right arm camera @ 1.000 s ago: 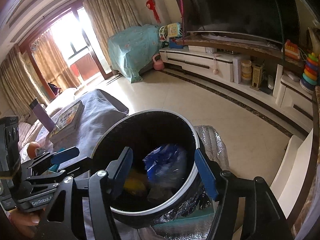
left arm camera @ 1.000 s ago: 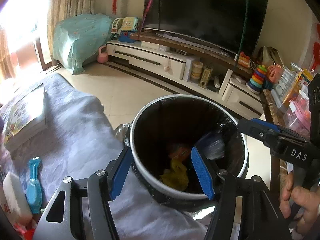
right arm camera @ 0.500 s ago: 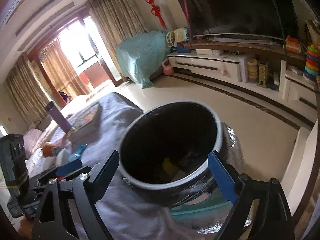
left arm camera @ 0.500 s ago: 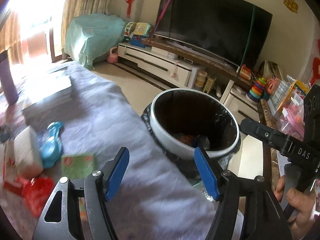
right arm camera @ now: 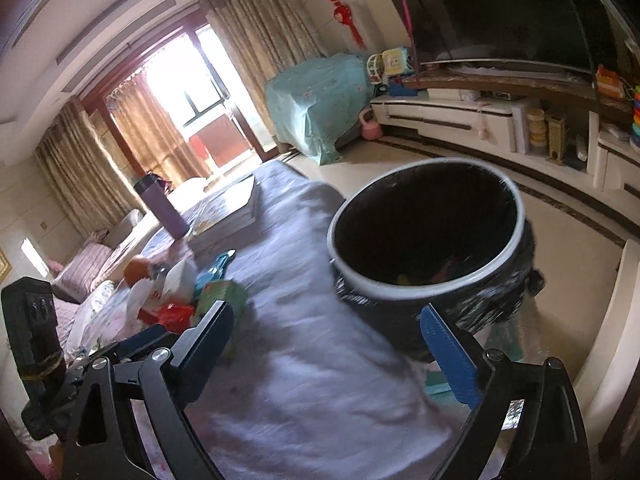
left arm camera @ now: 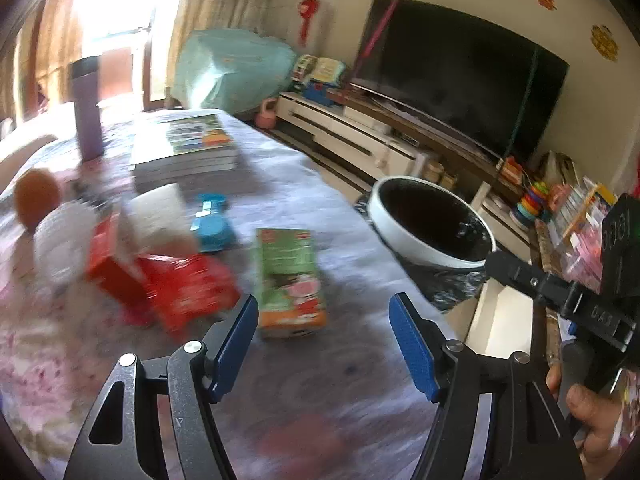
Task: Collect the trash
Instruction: 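Move both open grippers back toward the remaining trash on the table, then grasp the red snack bag with the left gripper while the right grasps the green milk carton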
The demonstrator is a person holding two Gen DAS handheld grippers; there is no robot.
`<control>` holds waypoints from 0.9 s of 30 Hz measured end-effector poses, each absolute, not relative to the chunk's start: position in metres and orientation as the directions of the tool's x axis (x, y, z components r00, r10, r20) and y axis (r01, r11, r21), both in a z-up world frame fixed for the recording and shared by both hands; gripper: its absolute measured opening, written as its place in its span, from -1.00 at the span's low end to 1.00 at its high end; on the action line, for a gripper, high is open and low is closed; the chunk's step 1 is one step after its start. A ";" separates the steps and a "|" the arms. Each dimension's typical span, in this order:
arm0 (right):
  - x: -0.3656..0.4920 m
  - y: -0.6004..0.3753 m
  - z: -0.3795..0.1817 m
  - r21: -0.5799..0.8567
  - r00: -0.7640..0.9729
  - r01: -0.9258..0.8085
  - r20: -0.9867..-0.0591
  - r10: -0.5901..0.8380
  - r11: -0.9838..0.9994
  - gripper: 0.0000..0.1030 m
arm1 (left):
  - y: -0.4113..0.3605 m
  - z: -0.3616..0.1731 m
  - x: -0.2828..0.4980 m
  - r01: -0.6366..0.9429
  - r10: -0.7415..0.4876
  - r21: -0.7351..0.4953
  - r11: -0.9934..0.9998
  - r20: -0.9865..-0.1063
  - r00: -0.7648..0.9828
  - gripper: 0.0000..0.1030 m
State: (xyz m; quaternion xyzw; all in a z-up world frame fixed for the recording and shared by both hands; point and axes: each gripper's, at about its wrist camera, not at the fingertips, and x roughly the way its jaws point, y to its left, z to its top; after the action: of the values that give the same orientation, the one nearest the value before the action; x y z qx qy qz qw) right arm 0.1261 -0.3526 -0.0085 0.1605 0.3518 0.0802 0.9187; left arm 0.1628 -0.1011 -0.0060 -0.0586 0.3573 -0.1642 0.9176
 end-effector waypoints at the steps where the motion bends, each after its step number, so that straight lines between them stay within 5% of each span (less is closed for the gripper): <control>1: 0.126 -0.348 -0.010 0.353 0.734 -0.041 -0.624 0.268 0.935 0.86 | -0.094 -0.006 0.158 0.246 -0.335 -0.227 0.942 -0.636 0.695 0.31; 27: 0.126 -0.275 -0.034 0.352 0.659 -0.133 -0.667 0.348 0.926 0.86 | -0.026 -0.023 0.154 0.123 -0.265 -0.248 0.961 -0.696 0.667 0.31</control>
State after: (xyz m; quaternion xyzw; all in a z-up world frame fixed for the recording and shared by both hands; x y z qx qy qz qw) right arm 0.1259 -0.2750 -0.0342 0.1377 0.3909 0.1336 0.9002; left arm 0.1537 -0.0258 -0.0226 -0.0901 0.3935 -0.1069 0.9086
